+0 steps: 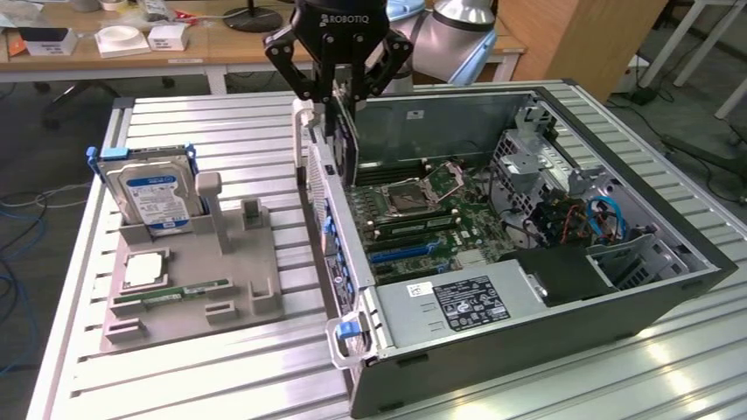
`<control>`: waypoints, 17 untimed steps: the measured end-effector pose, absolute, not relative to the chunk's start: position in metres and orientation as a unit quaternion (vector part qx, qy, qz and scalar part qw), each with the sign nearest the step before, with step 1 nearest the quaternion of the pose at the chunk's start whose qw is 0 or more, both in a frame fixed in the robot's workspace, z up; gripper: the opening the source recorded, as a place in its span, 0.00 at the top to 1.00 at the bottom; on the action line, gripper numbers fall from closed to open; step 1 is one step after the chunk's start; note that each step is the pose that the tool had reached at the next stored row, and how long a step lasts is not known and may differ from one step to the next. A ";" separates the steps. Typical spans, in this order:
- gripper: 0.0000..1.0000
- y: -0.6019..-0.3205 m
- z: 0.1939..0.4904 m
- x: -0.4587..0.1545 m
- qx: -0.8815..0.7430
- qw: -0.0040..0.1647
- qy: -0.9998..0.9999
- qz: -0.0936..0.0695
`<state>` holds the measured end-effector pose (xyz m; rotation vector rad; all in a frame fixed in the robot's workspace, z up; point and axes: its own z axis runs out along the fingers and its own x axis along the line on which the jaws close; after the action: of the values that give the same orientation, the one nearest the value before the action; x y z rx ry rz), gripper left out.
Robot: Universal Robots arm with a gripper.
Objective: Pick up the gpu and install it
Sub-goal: 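Pick up the gpu and move the gpu toward the slot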
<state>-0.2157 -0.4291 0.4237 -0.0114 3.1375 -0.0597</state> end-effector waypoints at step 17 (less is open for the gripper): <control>0.73 -0.429 0.424 -0.181 -0.004 0.002 1.000 -0.019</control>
<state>-0.1808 -0.4291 0.4236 -0.0115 3.1375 -0.0597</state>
